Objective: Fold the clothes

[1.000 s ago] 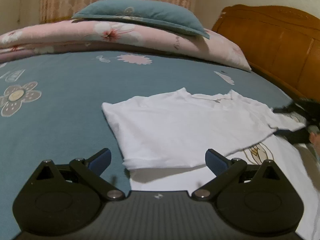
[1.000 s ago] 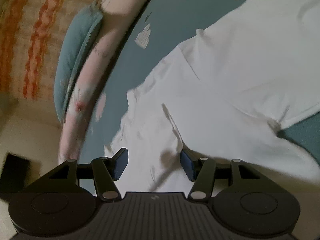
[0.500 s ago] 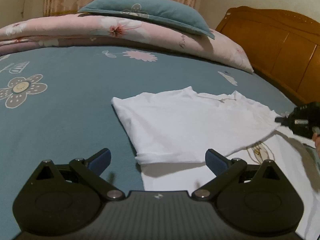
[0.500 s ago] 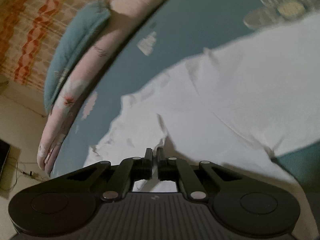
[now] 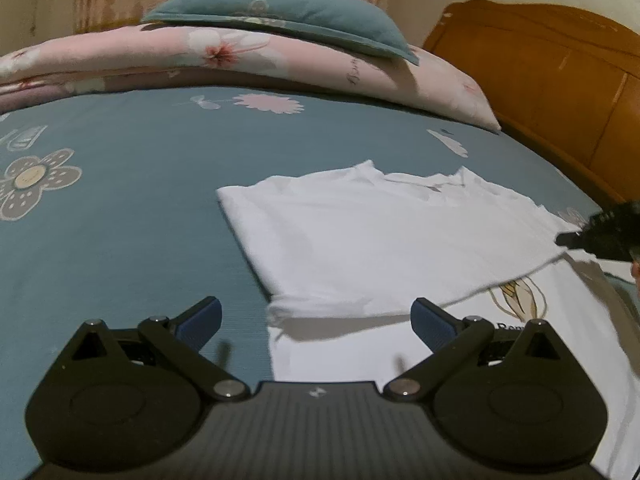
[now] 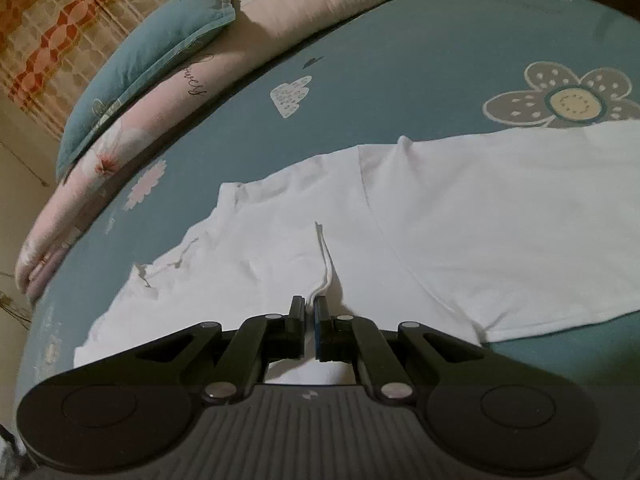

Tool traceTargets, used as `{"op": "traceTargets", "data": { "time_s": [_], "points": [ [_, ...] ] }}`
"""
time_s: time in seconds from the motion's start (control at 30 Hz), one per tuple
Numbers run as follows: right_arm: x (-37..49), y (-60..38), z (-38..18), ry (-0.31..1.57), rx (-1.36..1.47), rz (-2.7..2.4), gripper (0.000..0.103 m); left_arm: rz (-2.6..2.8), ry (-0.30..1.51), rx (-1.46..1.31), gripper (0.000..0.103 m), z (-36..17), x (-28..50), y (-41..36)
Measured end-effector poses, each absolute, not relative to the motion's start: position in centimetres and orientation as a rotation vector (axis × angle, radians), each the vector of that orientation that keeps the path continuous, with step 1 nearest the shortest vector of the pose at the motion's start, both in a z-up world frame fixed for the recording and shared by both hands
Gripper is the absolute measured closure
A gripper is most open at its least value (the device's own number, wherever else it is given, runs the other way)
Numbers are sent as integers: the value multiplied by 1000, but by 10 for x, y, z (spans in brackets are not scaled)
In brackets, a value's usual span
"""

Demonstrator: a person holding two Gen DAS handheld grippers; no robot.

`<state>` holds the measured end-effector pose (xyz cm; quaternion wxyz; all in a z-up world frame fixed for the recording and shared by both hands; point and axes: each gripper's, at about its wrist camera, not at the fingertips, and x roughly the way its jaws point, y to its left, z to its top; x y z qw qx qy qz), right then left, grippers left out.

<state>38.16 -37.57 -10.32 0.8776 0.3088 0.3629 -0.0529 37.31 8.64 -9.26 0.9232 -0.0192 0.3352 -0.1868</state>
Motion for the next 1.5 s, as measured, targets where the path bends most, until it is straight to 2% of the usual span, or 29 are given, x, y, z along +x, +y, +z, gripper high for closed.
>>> {"op": "traceTargets", "data": {
  "time_s": [0.13,0.2,0.37,0.53,0.7,0.9,1.1,1.27,1.5],
  "points": [
    [381,-377,-104,764,617,-138,98,-375,699,-51,3,-93,375,88],
    [383,-376,-103,790,607,-143,90,-372,703,-44,3,-93,375,86],
    [369,-370,-75,748,555,-127,86,-302,742,-13,3,-92,378,85],
    [367,-332,-27,732,442,90,87,-384,765,-67,3,-85,374,87],
    [385,-248,1,782,261,383,88,-564,723,-38,3,-80,356,79],
    [426,-135,-14,853,76,589,92,-596,722,-25,2,-84,345,95],
    [462,-51,-61,940,-64,647,96,-566,750,-37,2,-91,350,109],
    [472,-19,-92,974,-118,632,97,-564,768,-31,2,-95,353,111],
    [484,-21,-71,915,-118,625,96,-559,766,-54,2,-95,356,106]
  ]
}}
